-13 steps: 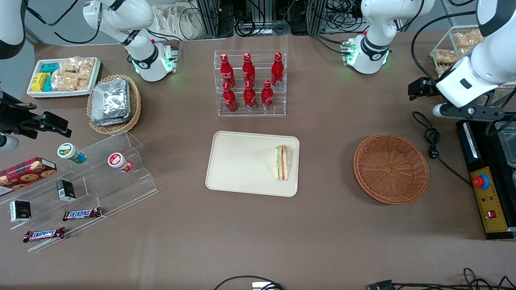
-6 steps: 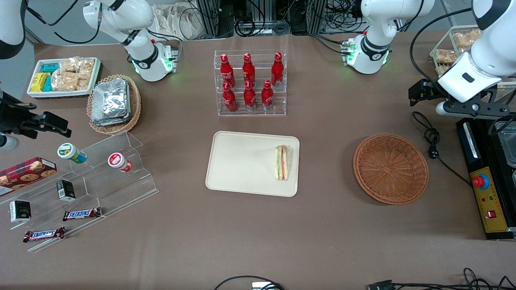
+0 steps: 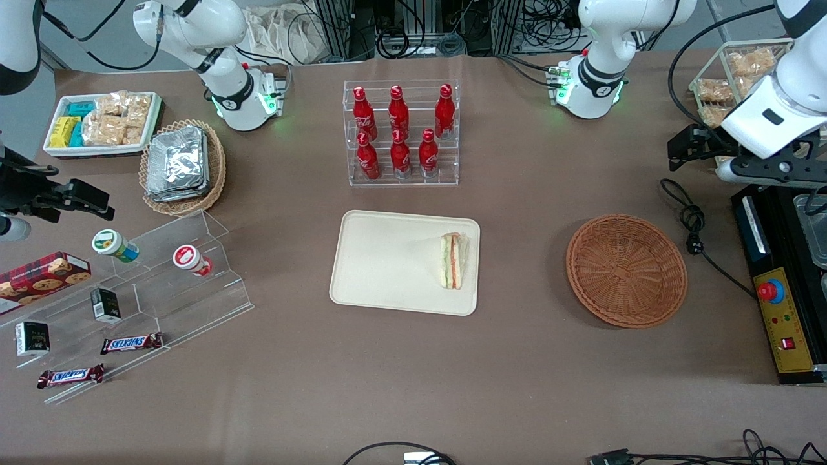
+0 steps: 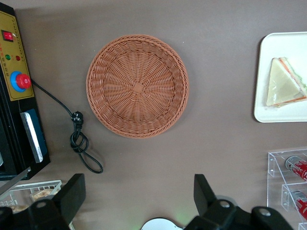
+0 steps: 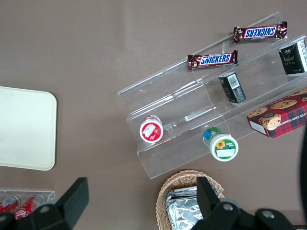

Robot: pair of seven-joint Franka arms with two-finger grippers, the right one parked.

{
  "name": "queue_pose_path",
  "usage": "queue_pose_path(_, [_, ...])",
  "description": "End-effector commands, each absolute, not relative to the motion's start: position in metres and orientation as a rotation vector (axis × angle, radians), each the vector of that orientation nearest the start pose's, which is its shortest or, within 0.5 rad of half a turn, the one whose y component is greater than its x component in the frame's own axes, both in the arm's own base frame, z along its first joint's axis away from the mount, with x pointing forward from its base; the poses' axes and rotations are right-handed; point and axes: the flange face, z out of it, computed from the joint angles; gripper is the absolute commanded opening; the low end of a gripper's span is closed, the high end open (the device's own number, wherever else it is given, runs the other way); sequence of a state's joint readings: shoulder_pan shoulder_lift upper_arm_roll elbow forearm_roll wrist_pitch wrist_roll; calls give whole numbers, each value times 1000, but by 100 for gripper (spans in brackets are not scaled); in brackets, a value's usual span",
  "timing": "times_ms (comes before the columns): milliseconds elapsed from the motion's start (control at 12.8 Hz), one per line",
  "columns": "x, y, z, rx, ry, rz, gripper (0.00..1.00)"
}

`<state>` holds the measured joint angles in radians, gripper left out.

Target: Place sandwich from basket to tray

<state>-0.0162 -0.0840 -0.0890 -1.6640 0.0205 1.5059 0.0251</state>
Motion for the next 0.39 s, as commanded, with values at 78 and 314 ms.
queue_pose_path(78, [515, -42, 630, -3118, 197, 96, 100])
queue_pose_path(314, [515, -42, 631, -3116, 197, 96, 100])
